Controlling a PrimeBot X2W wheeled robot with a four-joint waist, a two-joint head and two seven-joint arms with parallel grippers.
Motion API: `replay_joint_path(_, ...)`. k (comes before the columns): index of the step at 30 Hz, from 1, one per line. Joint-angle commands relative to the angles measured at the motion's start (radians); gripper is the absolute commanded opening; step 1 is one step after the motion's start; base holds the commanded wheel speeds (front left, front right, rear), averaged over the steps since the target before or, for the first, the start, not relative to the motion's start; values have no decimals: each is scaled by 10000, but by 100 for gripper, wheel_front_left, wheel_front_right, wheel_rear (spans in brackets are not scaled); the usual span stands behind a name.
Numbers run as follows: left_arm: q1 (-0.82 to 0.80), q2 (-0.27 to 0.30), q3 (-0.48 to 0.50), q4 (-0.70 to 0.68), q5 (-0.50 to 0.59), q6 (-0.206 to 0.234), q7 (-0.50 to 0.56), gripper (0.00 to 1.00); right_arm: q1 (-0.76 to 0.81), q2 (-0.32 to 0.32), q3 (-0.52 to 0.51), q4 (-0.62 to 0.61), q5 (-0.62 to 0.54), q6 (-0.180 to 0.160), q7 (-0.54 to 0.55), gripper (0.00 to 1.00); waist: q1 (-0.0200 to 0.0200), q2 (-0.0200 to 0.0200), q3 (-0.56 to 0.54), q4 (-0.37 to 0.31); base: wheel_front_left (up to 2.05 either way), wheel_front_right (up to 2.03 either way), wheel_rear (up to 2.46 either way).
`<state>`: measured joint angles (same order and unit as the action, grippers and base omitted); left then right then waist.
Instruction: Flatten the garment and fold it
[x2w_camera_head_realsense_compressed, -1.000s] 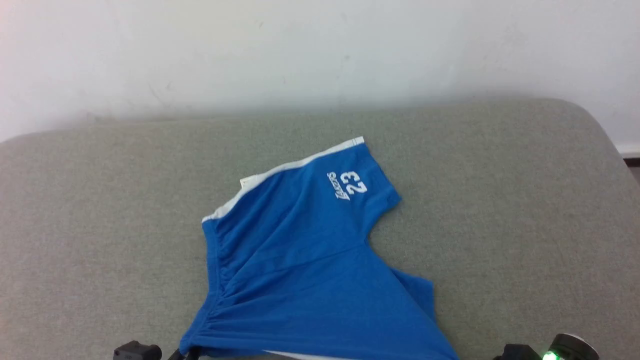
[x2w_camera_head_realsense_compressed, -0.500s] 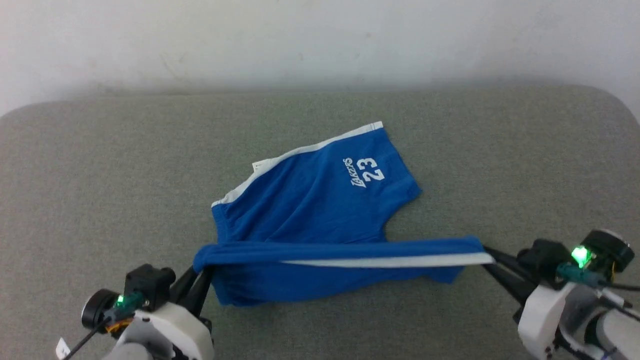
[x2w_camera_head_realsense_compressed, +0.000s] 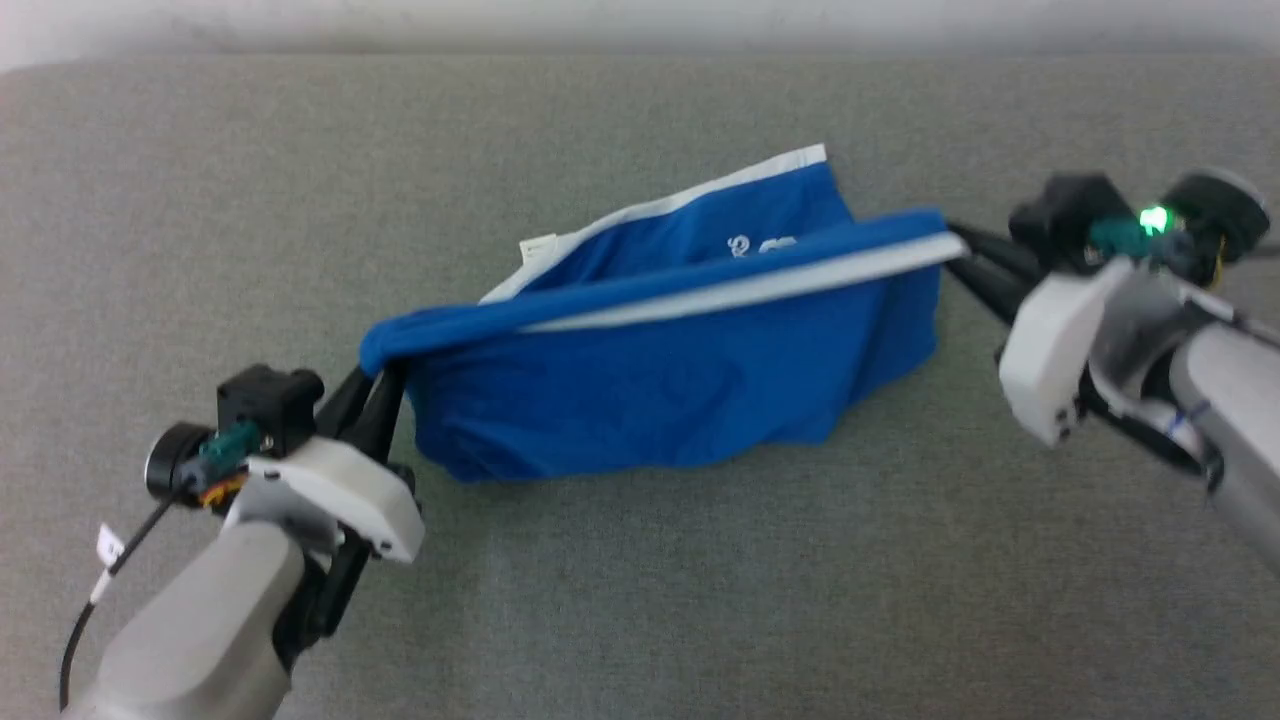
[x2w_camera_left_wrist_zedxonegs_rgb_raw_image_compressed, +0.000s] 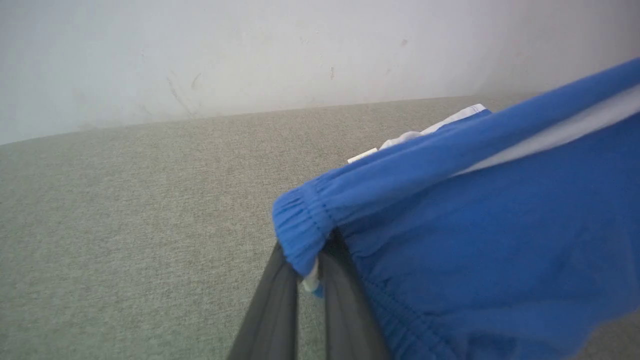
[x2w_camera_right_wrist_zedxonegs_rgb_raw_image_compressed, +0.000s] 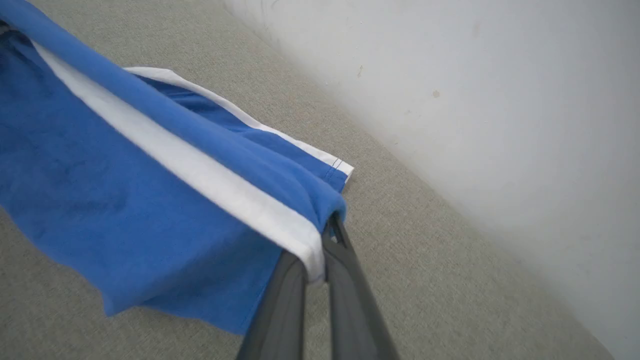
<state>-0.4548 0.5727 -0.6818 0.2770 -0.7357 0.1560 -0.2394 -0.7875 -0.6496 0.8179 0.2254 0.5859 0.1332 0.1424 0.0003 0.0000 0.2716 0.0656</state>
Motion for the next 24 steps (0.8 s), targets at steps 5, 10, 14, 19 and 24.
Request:
replay_joint_path(5,-951,-342,177,767,101,-201,-86,0,-1829,512,749,1336,419,-25,322,0,-3,0,1313,464,0,0,0)
replay_joint_path(10,-1643,-704,142,1475,208,-442,-119,0,-3243,1065,1492,2882,753,-25,482,0,-3,0,2008,676,0,0,0)
replay_joint_path(14,-1907,-957,82,1827,303,-661,-158,0,-3835,1389,2078,4088,1015,-25,490,0,-3,0,2306,858,0,0,0)
replay_joint_path(19,-2067,-1224,54,2209,460,-850,-196,0,-4040,1643,2809,5072,1434,-25,206,0,-3,0,2315,981,0,0,0)
replay_joint_path(24,-1936,-1335,160,2211,694,-797,-215,100,-4098,1632,3469,5360,1711,-25,-596,62,-3,0,1875,934,0,0,0)
